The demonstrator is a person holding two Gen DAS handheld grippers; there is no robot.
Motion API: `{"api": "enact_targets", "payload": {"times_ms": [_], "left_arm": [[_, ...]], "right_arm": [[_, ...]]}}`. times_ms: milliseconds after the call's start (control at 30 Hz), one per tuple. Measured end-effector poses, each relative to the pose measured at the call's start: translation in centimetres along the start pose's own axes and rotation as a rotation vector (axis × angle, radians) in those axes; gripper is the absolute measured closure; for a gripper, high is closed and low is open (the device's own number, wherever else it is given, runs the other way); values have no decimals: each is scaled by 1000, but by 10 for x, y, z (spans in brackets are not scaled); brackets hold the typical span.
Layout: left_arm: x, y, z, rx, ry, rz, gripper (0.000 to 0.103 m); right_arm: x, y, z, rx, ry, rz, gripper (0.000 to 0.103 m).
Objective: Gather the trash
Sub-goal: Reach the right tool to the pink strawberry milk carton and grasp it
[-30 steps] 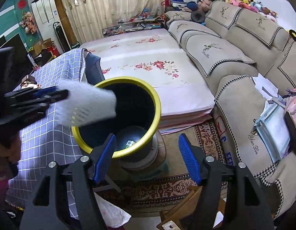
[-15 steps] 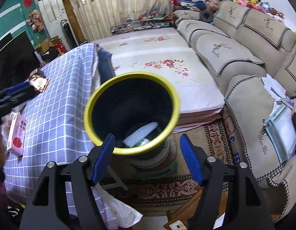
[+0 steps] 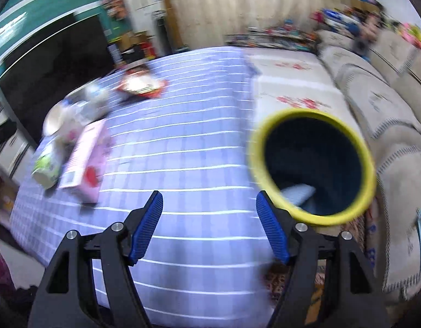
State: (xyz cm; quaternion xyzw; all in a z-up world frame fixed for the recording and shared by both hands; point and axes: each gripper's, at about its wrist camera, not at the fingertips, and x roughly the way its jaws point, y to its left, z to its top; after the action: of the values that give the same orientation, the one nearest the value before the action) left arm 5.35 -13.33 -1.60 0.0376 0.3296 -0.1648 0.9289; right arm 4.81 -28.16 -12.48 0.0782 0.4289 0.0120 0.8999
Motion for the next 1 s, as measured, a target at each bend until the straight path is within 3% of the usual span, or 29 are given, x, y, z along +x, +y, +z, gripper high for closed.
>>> {"api": "enact_targets", "payload": {"times_ms": [133, 300, 467, 667, 800, 933, 1000], "left_arm": [[-14, 48, -18, -81, 6, 69, 5], [-20, 75, -31, -131, 17, 96, 5], [-18, 78, -37, -149, 16, 84, 5], [-16, 78, -42, -161, 26, 76, 5], [-11, 81, -45, -171, 35, 69, 5], [-7, 80, -46, -170, 42, 65, 5], [-5, 81, -47, -171, 45, 63, 5]], "right_arm": [[6, 61, 5, -88, -43, 90, 36], [-2, 107, 8, -100, -139, 189, 32], [20, 134, 3, -132, -126, 128, 32], [49, 137, -6, -118, -76, 90, 32], [59, 136, -7, -106, -60, 93, 41], [61, 136, -10, -113, -51, 88, 63], [59, 138, -9, -124, -60, 83, 64]]}}
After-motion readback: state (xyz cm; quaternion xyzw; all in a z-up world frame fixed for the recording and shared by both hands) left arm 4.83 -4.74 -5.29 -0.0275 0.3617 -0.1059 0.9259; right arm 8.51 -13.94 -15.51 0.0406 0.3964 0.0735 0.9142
